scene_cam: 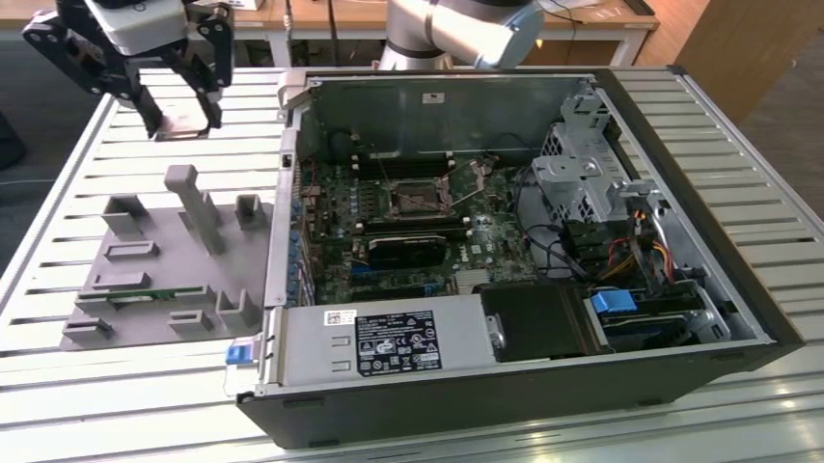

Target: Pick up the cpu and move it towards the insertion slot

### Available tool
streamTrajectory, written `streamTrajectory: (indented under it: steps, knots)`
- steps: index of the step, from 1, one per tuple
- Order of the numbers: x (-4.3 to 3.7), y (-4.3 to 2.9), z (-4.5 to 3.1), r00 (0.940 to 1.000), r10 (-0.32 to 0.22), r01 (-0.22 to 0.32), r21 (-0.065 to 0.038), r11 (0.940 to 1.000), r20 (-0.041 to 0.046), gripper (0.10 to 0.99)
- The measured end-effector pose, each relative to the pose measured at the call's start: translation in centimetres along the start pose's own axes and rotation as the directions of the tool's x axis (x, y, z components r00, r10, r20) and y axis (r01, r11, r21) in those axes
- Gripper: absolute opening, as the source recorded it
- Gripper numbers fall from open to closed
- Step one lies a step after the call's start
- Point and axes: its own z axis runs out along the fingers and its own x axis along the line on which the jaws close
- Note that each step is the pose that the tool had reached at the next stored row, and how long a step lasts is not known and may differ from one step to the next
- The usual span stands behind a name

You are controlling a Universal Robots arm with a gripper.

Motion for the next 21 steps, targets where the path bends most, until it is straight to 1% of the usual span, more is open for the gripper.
streamTrajectory:
  steps: [7,15,21]
  knots:
    - [-2.04,-0.04,0.09,1.0000,0.000,0.000,0.000,1.0000,-0.0001,0.541]
    - [-4.01,-0.09,0.18,1.0000,0.000,0.000,0.000,1.0000,0.0000,0.541]
    - [-5.74,-0.13,0.26,1.0000,0.000,0.000,0.000,1.0000,0.0000,0.541]
